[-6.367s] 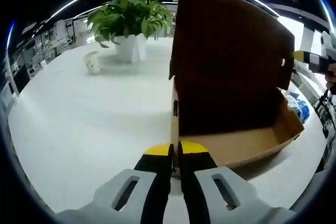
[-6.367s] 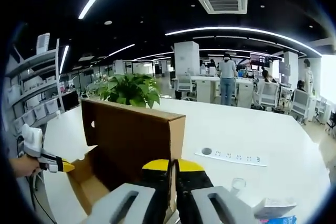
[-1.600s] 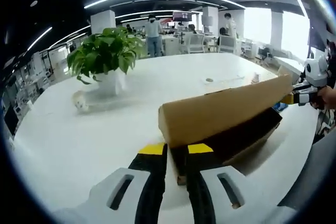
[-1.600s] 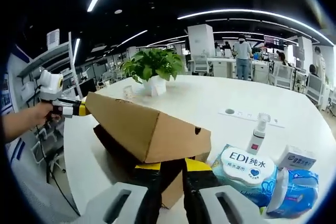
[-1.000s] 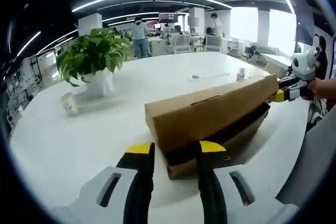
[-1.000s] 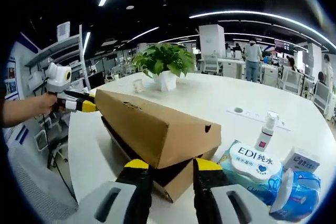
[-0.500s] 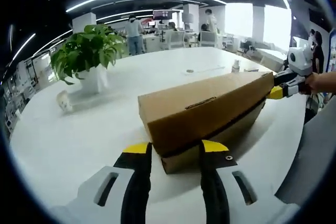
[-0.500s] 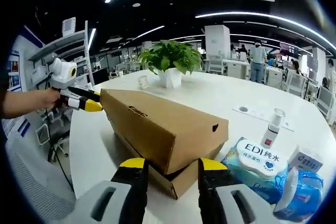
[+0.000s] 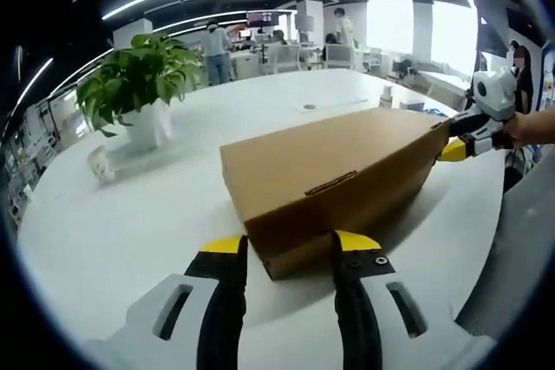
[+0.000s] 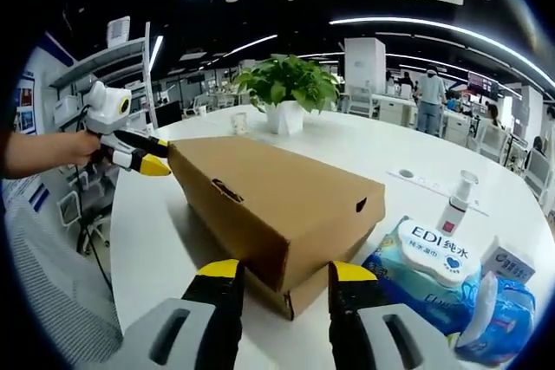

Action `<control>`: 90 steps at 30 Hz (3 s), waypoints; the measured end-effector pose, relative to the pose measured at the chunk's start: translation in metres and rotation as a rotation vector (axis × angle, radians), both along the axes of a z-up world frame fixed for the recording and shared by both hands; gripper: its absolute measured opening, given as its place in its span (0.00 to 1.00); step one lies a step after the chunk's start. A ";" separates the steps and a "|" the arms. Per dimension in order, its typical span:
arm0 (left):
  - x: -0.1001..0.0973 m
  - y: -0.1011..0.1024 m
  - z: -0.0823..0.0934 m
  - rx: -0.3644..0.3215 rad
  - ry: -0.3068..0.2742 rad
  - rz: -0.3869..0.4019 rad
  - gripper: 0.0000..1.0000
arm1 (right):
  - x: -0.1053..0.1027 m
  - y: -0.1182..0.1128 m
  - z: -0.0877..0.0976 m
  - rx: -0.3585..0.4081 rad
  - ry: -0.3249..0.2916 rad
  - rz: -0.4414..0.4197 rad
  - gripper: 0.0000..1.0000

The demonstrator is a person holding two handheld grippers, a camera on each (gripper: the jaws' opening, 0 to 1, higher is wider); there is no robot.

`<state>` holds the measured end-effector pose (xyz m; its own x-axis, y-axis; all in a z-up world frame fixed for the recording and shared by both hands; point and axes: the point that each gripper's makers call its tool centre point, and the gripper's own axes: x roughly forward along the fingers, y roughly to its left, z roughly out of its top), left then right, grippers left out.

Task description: Operate the shoe box by opening the lid, removing the specified soft item, and placing it in the target area until the item is outside and the box remains undamaged.

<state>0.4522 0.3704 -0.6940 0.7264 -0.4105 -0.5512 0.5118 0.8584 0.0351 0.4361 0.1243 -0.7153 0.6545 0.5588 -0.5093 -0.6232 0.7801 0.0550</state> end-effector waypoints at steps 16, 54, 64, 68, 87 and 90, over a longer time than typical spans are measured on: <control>-0.004 0.001 -0.017 0.006 0.037 0.011 0.40 | -0.002 -0.001 -0.011 -0.020 0.012 0.000 0.37; 0.004 0.007 -0.019 0.009 0.012 0.041 0.29 | 0.001 0.002 -0.004 -0.004 -0.046 0.003 0.36; 0.009 0.006 -0.023 0.011 0.028 0.046 0.30 | 0.005 0.001 -0.007 -0.015 -0.042 0.000 0.36; 0.014 0.004 -0.023 0.013 0.030 0.044 0.30 | 0.009 0.000 -0.007 -0.017 -0.040 -0.001 0.36; 0.047 0.004 -0.023 0.023 0.049 0.044 0.30 | 0.042 0.000 -0.007 -0.032 -0.027 0.008 0.36; 0.053 0.004 -0.023 0.022 0.049 0.045 0.30 | 0.048 0.000 -0.007 -0.034 -0.025 0.007 0.36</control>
